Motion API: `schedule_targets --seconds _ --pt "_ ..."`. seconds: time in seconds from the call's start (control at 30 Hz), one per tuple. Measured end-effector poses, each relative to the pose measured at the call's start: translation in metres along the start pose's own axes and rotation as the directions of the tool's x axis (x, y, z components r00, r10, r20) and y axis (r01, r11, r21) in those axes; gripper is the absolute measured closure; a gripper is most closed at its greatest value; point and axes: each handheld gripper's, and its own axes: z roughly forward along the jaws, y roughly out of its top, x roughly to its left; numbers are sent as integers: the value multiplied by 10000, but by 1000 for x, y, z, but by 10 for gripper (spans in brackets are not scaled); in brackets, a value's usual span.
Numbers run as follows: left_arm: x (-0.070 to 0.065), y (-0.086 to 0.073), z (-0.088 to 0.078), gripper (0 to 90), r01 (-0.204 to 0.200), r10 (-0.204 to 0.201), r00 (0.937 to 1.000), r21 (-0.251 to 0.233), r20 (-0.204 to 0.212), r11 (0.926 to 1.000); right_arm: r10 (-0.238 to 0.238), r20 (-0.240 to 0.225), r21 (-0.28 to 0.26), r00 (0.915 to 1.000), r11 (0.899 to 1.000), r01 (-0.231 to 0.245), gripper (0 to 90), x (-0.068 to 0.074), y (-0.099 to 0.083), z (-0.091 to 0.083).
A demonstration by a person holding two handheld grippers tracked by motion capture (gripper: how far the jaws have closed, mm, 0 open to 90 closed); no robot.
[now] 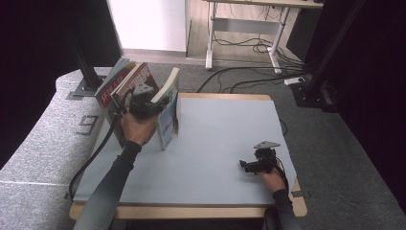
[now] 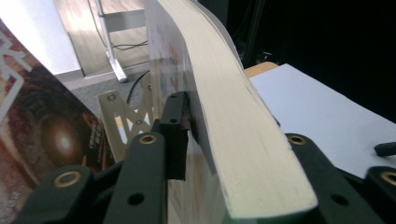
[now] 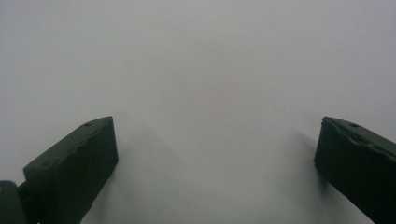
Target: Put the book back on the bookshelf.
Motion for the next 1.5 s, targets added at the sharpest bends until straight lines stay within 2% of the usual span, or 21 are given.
schedule_targets --seconds 0.27,0.53,0.7,0.87,1.07,1.27,1.5 --pt "-7 -1 -3 515 -116 110 9984 93 547 9999 1 1 -1 10000 10000 -1 0 0 0 0" --pt "-18 -8 -6 459 -485 413 9912 554 1257 9973 1 2 -1 10000 10000 -1 0 0 0 0" --pt "-25 -19 -6 427 -836 715 9875 827 1402 9931 -8 -7 1 10000 10000 8 0 0 0 0" --pt "-26 -33 -5 430 -927 776 9864 1008 1450 9906 -31 -9 20 10000 10000 31 0 0 0 0" --pt "-23 -53 1 469 -741 554 9876 1245 1472 9894 -18 9 6 10000 10000 18 0 0 0 0" --pt "-19 -71 5 580 -644 451 9890 1357 1412 9887 -9 7 11 10000 10000 9 0 0 0 0" --pt "-20 -74 10 595 -942 795 9895 1216 1204 9881 -7 8 16 10000 10000 7 0 0 0 0"
